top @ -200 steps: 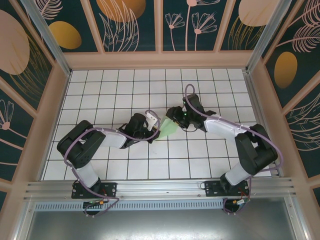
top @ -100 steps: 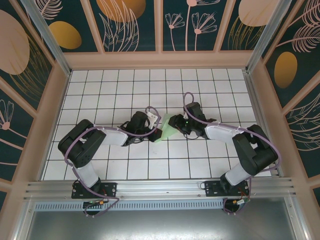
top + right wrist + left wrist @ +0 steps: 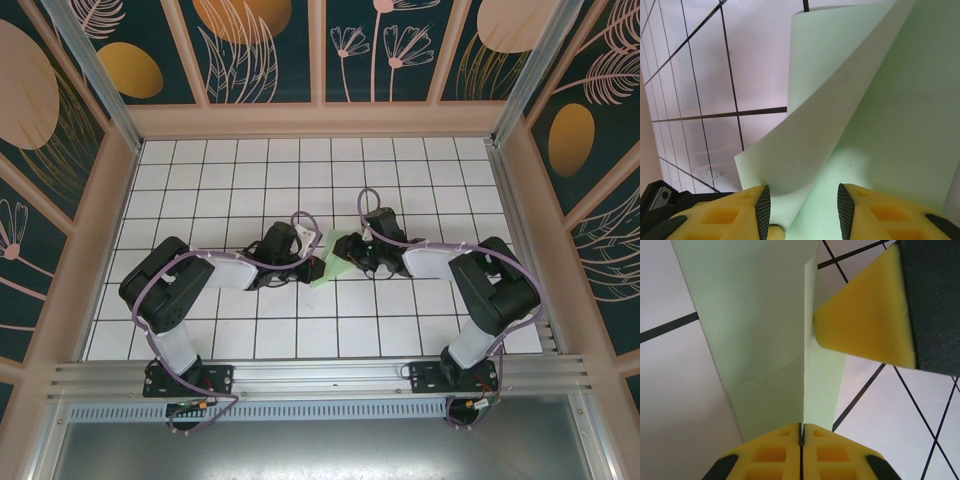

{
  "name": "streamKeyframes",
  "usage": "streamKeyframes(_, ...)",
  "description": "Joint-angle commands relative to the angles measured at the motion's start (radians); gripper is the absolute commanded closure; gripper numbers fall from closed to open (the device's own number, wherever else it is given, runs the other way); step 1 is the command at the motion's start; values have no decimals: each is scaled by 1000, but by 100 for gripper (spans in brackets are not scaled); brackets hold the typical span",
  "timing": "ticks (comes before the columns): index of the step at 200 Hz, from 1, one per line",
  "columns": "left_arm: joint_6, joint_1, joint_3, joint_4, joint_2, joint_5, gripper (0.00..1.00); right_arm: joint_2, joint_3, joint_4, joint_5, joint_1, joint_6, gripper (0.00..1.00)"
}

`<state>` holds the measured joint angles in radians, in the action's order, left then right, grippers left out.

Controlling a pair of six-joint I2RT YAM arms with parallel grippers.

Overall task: Fold a paper plane with a square sheet of paper (pick it up from the middle)
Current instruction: Fourth fold the wing at the center of the table.

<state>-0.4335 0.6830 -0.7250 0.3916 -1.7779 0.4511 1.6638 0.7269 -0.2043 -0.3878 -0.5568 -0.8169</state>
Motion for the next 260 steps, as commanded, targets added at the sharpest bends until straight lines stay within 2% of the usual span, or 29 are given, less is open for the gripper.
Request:
streamKeyframes(1, -32, 4, -25, -17, -19, 23, 91, 18, 4, -36, -8, 4, 14, 58)
streamKeyframes(46, -61, -5, -19, -6, -31, 36, 92, 41, 3, -43, -7, 3, 8, 59)
streamKeyframes(107, -64, -7, -21, -3, -38, 52, 87, 68, 9, -35, -4, 4, 17, 59)
streamKeyframes(207, -81, -26, -31, -64, 35, 14, 56, 126, 19, 25, 20, 3, 10, 52)
streamKeyframes(260, -148, -69, -11, -66, 126, -17, 49, 134, 31, 67, 39, 4, 15, 50)
